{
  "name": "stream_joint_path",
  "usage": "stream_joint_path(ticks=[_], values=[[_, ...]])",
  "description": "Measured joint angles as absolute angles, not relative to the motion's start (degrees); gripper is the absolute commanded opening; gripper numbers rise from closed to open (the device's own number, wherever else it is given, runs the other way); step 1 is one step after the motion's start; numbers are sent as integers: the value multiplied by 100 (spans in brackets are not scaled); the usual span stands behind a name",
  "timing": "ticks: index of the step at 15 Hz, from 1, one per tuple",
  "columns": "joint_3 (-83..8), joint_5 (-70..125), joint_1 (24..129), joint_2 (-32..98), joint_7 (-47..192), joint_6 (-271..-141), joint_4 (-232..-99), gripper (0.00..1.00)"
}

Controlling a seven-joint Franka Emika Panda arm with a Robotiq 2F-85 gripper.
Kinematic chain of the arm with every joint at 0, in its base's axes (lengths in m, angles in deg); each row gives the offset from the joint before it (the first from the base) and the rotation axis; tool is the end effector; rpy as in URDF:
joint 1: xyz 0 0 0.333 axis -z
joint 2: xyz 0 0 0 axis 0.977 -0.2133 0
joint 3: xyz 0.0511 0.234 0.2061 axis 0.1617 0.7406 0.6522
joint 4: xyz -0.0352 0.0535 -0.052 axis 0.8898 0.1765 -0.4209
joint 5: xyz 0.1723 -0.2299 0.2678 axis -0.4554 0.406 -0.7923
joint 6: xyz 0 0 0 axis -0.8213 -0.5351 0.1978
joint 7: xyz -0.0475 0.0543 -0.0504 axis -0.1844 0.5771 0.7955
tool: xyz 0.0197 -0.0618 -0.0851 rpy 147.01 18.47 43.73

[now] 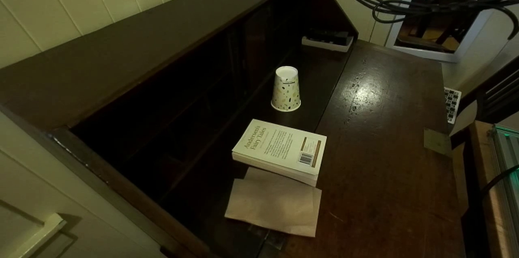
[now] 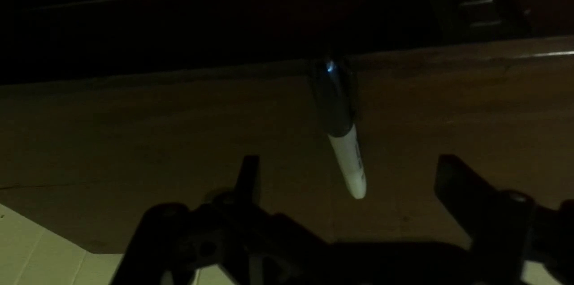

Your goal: Move the cup and pen to the bottom half of the desk, then place the pen on it

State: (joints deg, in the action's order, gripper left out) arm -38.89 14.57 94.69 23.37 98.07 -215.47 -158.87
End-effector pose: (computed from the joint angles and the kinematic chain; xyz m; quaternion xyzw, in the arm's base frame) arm 0.6807 -0.2657 0.4732 0.9579 -0.0577 0.2764 0.0518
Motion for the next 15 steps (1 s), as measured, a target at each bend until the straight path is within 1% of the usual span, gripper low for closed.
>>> stream_joint_path(ticks=[1, 2, 3, 5, 7, 11, 12, 13, 15], values=[[-3864, 1456, 9490, 2278, 9806, -21547, -15832, 73], [-3840, 1456, 9509, 2225, 9806, -21547, -15792, 69], [-3814, 1456, 9529, 2180, 9806, -21547, -15753, 60], [-3765, 1456, 9561, 2101, 9806, -21544, -15687, 47], [-3720, 1456, 9578, 2072, 9806, -21533, -15673, 31], [-3671, 1456, 9586, 2072, 9807, -21377, -15662, 5], [-3668, 1456, 9588, 2072, 9806, -21292, -15653, 0], [-3662, 1456, 9595, 2075, 9808, -21197, -15638, 4], [-3657, 1456, 9607, 2092, 9809, -20936, -15572, 5]])
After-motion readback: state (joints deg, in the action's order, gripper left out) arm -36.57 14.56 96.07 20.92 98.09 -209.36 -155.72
